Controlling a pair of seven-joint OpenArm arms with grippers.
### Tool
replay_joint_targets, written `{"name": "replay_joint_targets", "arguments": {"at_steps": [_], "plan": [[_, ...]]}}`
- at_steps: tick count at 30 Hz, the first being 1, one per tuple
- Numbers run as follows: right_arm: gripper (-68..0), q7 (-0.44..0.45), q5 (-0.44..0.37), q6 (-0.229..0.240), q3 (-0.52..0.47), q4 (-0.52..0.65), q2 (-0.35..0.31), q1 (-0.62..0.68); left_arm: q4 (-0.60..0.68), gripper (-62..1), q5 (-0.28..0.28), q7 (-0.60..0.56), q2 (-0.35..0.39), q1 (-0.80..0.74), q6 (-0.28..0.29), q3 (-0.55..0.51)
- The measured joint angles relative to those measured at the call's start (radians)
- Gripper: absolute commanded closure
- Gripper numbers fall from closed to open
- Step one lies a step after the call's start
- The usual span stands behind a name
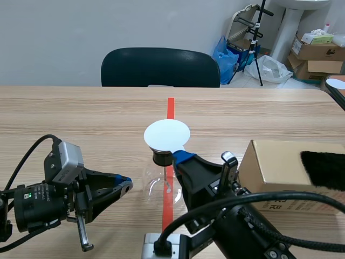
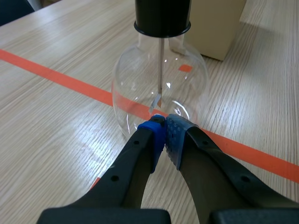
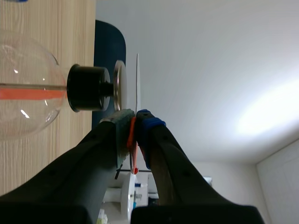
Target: Do the electroscope experiment
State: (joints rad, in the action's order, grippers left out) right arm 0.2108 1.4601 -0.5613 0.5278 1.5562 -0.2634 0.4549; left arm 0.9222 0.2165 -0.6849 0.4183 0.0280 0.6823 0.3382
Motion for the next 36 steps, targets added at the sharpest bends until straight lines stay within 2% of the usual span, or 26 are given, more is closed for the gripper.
{"name": "replay_joint_targets", "arguments": {"at_steps": [3,36], "plan": [[-1.0,0.029,0.000,0.000,0.000,0.000,0.000,0.000,0.000,-3.0,0.000,0.003,0.000,0.000,0.000,0.000],[-1.0,0.027,0.000,0.000,0.000,0.000,0.000,0.000,0.000,-3.0,0.000,0.014,0.000,0.000,0.000,0.000]]}}
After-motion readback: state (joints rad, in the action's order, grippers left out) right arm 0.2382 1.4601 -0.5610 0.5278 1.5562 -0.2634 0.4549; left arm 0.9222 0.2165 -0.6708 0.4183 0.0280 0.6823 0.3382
